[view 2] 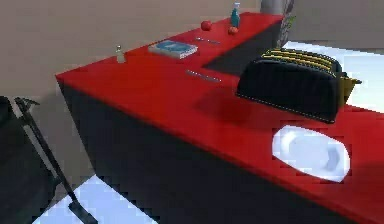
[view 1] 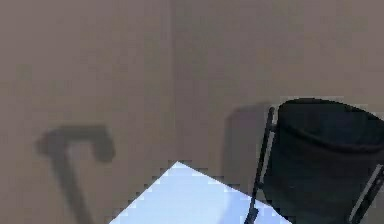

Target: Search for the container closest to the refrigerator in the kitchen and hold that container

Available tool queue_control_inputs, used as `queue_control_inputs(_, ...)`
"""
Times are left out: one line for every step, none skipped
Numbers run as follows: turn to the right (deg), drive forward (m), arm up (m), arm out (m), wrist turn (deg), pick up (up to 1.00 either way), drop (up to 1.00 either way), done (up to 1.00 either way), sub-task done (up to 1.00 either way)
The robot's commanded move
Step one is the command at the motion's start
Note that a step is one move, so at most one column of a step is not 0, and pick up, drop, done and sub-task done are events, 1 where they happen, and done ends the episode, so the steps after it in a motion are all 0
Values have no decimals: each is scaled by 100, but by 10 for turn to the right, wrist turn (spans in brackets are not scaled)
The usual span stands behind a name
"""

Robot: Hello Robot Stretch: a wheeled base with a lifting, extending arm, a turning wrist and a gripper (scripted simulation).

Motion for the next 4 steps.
queue_control_inputs(-450, 0, 0, 0, 0, 0, 0, 0, 0)
queue_control_inputs(-450, 0, 0, 0, 0, 0, 0, 0, 0)
queue_control_inputs(-420, 0, 0, 0, 0, 0, 0, 0, 0)
queue_control_inputs(0, 75, 0, 0, 0, 0, 0, 0, 0)
